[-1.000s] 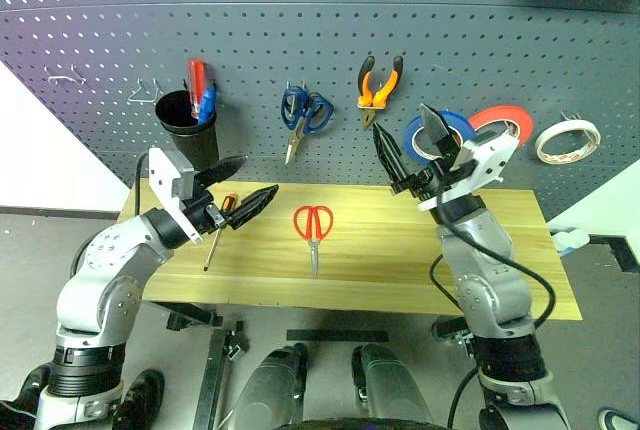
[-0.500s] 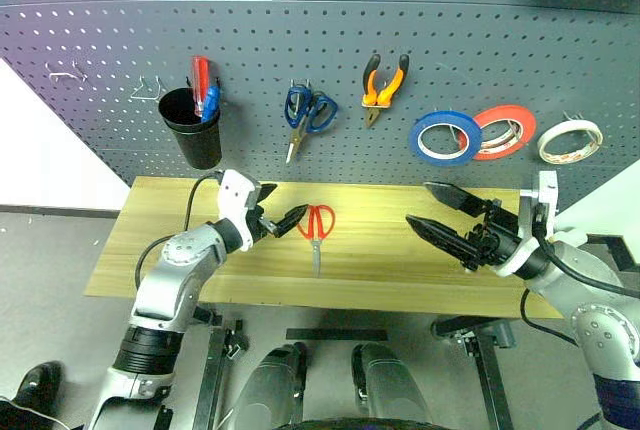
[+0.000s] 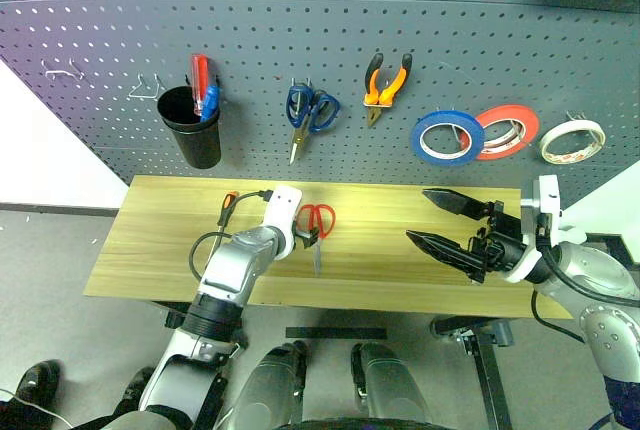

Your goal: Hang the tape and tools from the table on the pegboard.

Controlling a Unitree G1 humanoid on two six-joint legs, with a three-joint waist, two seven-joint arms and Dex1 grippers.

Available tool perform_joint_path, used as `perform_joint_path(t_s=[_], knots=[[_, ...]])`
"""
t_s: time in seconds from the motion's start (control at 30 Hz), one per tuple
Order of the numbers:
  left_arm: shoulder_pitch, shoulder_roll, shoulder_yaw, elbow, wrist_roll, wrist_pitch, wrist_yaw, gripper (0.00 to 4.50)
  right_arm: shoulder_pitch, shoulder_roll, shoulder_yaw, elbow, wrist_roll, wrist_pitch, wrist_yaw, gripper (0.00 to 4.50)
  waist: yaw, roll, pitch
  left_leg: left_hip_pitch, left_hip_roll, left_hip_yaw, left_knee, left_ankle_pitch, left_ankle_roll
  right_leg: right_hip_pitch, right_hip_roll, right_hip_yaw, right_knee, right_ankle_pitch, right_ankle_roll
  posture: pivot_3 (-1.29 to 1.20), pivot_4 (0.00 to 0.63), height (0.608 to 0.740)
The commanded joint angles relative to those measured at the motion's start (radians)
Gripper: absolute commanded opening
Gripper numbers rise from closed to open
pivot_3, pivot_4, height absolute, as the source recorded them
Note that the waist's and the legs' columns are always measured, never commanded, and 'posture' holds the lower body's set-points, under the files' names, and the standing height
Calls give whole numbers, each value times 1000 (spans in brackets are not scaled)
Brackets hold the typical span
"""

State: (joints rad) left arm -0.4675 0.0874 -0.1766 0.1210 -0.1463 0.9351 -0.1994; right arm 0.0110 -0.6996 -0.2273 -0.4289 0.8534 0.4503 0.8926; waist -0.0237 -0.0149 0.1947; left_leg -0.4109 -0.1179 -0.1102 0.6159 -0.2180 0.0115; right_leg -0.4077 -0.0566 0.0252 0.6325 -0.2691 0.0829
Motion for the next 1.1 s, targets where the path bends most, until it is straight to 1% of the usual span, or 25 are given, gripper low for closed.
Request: perform_joint_path(t_s=[0.03,0.17,0.2,0.3,0.4,0.5,0.57,0.9,1.1], knots=[[-53,-63,9,19,9,89,52,4500,-37,12,-10,-22,11,8,-15,4434,0,0,0,0,0,0,0,0,0,0,0,0,0,0,0,-209,213,740],[-92,-176,66,31,25,217,167,4500,-76,17,-7,1,3,15,-17,4434,1,-2,2,0,0,0,2,0,0,1,0,0,0,1,1,-207,216,740],[-100,-181,47,25,46,235,186,4500,-85,19,-5,6,1,17,-17,4434,1,-3,2,0,0,0,2,0,0,1,0,0,0,1,1,-208,216,740],[-104,-216,69,-1,77,283,256,4500,-98,20,-5,14,-1,24,-14,4434,-1,-3,3,0,0,0,2,0,0,1,0,0,0,1,1,-201,219,740],[-102,-235,89,3,100,286,303,4500,-101,19,-8,24,-3,25,-9,4434,-3,-3,3,0,0,0,2,0,0,1,0,0,0,1,1,-200,219,740],[-110,-261,113,28,136,276,374,4500,-102,19,-8,30,-9,26,-13,4434,-2,-3,3,0,0,0,2,0,0,1,0,0,0,1,1,-203,222,740],[-115,-280,144,40,137,260,397,4500,-105,21,-10,32,-6,29,-18,4434,1,-3,4,0,0,1,2,0,0,1,0,0,0,1,2,-206,225,740],[-155,-329,171,196,119,160,427,4500,-119,35,-9,15,-4,45,-50,4434,1,-3,5,0,0,1,2,0,0,1,0,0,0,1,2,-224,238,740],[-179,-336,171,263,112,113,443,4500,-124,40,-9,6,1,51,-67,4434,-7,-4,10,0,0,1,2,0,0,1,0,0,0,1,2,-229,241,740]])
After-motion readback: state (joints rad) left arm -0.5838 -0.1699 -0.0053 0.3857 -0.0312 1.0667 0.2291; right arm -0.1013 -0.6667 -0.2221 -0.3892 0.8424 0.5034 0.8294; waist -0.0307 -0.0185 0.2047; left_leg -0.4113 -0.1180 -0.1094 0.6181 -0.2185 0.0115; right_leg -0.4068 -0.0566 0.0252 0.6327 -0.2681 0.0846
